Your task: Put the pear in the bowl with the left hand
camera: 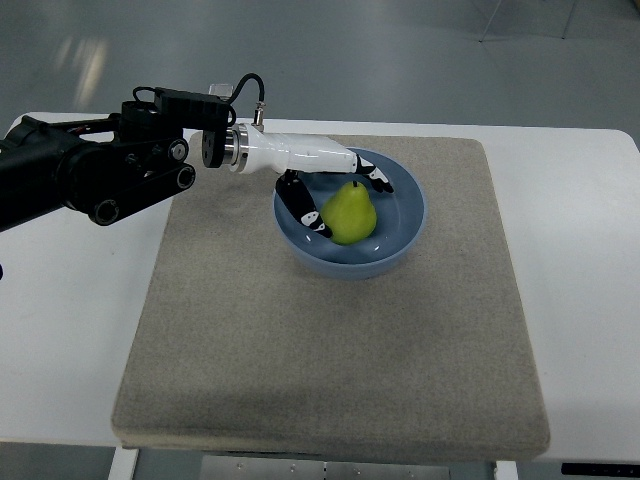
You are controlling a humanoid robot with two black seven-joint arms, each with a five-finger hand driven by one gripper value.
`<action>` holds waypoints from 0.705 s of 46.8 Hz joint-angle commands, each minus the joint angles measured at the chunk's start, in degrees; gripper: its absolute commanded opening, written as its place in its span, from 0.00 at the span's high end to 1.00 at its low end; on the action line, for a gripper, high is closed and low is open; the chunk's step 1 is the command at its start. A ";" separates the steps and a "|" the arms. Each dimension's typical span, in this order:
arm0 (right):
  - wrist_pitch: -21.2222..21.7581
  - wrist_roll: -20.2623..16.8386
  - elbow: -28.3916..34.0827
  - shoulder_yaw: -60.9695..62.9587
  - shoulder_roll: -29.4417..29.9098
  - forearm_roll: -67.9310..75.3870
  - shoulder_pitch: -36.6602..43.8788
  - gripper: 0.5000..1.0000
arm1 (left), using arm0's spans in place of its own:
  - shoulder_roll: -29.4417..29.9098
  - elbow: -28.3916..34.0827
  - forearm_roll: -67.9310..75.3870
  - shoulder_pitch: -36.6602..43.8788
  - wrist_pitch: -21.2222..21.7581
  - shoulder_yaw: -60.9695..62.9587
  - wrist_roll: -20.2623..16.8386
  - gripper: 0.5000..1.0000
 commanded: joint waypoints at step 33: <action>-0.06 0.00 0.00 0.00 0.00 0.00 0.00 0.15 | -0.17 2.45 -2.99 0.71 2.12 -4.66 0.18 0.01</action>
